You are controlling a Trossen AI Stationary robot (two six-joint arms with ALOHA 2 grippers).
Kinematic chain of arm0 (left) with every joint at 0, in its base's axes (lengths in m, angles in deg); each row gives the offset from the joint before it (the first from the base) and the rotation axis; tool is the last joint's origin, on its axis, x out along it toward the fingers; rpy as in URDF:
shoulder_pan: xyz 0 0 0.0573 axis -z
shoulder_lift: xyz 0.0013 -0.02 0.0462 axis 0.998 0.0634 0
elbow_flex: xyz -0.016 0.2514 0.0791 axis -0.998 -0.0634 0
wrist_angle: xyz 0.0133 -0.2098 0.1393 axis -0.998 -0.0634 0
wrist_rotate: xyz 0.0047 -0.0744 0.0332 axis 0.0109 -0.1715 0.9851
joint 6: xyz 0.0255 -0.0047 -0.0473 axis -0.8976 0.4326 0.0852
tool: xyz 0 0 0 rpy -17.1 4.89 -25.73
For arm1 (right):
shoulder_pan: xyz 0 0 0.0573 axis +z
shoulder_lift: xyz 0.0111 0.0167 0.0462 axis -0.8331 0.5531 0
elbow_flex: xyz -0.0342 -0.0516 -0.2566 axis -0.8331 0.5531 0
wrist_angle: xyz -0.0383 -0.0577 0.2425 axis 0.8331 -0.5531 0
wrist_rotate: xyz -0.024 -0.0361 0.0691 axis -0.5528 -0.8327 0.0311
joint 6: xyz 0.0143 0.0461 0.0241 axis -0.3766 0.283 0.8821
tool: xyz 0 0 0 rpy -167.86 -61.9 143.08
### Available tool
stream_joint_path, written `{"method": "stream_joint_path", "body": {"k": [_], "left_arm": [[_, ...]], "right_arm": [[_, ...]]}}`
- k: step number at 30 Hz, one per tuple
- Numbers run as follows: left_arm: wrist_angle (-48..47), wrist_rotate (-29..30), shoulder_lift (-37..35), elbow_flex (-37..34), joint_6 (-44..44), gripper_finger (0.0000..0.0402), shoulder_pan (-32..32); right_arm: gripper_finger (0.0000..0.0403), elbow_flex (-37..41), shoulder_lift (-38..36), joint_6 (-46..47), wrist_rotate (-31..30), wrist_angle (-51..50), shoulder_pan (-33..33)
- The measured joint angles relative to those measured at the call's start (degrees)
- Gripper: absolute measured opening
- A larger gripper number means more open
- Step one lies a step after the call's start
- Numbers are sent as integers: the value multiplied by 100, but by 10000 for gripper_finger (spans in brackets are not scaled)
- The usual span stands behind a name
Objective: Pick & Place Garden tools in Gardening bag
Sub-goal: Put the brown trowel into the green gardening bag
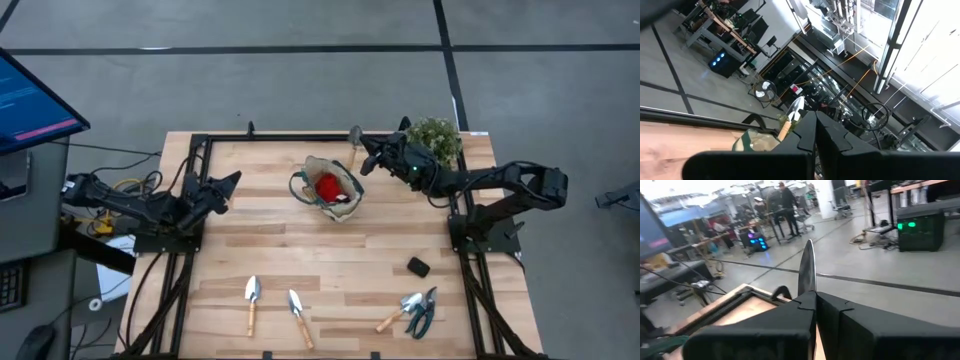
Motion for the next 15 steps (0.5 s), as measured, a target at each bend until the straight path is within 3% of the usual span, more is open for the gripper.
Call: {"method": "stream_joint_path", "body": {"k": [6,15], "left_arm": [[203,-1,170,0,0,7,0],[332,-2,291,0,0,7,0]], "right_arm": [[0,-7,0,1,265,361,-17],[0,-7,-2,-1,585,71,-88]]}}
